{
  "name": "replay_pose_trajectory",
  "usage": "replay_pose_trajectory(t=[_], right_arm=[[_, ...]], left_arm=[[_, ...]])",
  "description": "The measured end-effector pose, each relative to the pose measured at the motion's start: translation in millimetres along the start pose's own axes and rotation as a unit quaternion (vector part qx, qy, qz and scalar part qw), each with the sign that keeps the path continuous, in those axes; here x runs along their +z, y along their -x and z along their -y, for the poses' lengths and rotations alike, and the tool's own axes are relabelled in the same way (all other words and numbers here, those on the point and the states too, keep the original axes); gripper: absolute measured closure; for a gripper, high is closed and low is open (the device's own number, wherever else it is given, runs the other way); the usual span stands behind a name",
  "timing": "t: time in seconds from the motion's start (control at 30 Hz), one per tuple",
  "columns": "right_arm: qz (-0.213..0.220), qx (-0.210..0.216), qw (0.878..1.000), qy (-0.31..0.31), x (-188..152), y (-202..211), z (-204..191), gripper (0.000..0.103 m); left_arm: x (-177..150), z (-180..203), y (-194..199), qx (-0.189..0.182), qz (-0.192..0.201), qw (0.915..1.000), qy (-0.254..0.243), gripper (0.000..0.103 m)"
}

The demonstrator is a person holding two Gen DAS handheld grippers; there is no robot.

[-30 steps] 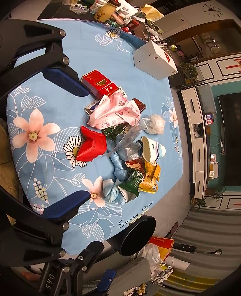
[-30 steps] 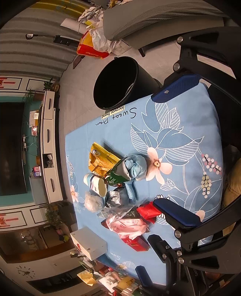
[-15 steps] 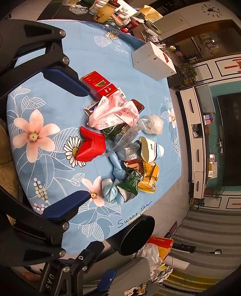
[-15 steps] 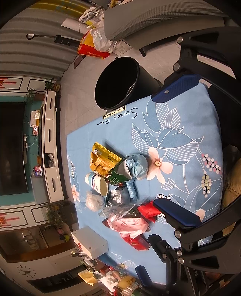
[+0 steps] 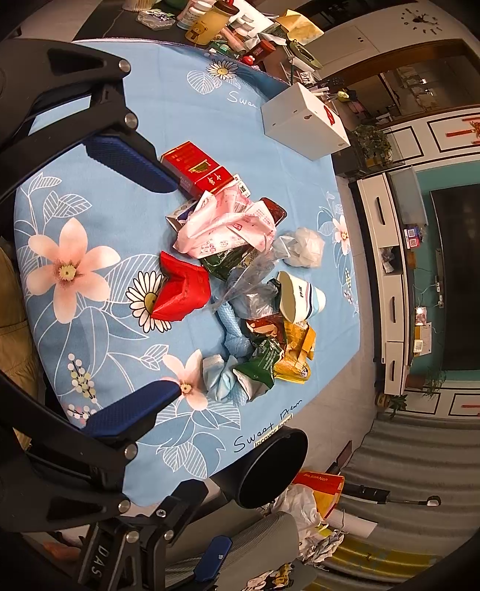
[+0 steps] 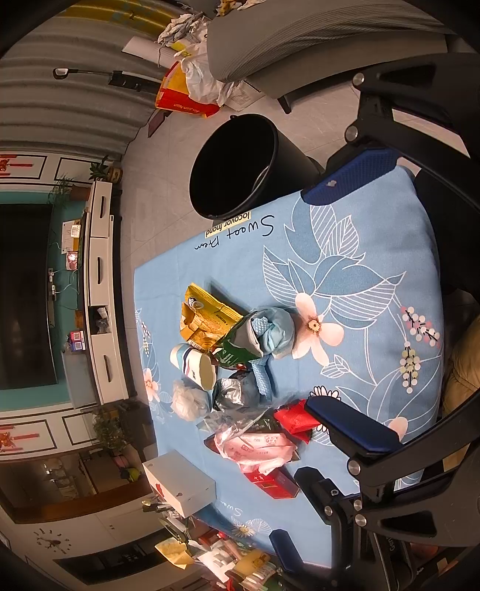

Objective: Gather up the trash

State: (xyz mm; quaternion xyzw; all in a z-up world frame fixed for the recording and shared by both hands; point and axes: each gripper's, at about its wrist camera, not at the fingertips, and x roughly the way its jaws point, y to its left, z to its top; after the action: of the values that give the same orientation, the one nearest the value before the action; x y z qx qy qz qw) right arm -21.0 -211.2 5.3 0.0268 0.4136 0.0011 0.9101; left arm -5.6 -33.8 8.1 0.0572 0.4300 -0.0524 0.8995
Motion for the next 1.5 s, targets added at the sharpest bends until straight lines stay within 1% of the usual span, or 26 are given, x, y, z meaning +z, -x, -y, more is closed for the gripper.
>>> replay_pose_trajectory(t=[1.0, 1.07, 1.17, 1.23, 1.33, 1.4, 1.47, 1.5], right_arm=[[0.001, 0.0, 1.0, -0.002, -1, -1, 1, 0.003], [0.004, 0.005, 1.0, -0.008, -1, 0, 3, 0.003], [0.013, 0.02, 0.999, -0.023, -2, 1, 11, 0.003], [0.029, 0.035, 0.998, -0.035, -2, 4, 18, 0.003], [0.053, 0.064, 0.995, -0.05, -5, 7, 29, 0.003], [0.057, 0.085, 0.993, -0.055, -8, 3, 35, 0.003], [0.042, 0.105, 0.992, -0.06, -14, -10, 39, 0.003], [0.033, 0.112, 0.991, -0.063, -18, -19, 40, 0.003]], left_arm=[[-2, 2, 1, -0.005, -0.001, 1.0, -0.001, 0.002], [-2, 1, 0, -0.017, -0.002, 0.9999, 0.003, 0.002], [-3, -4, -3, -0.047, 0.0, 0.9987, 0.019, 0.002], [-4, -9, -5, -0.067, 0.005, 0.9973, 0.029, 0.002], [-8, -26, -6, -0.105, 0.022, 0.9924, 0.059, 0.002], [-14, -41, -10, -0.124, 0.03, 0.9885, 0.08, 0.002], [-23, -53, -16, -0.126, 0.029, 0.9872, 0.094, 0.002], [-30, -58, -23, -0.119, 0.019, 0.9879, 0.097, 0.002]])
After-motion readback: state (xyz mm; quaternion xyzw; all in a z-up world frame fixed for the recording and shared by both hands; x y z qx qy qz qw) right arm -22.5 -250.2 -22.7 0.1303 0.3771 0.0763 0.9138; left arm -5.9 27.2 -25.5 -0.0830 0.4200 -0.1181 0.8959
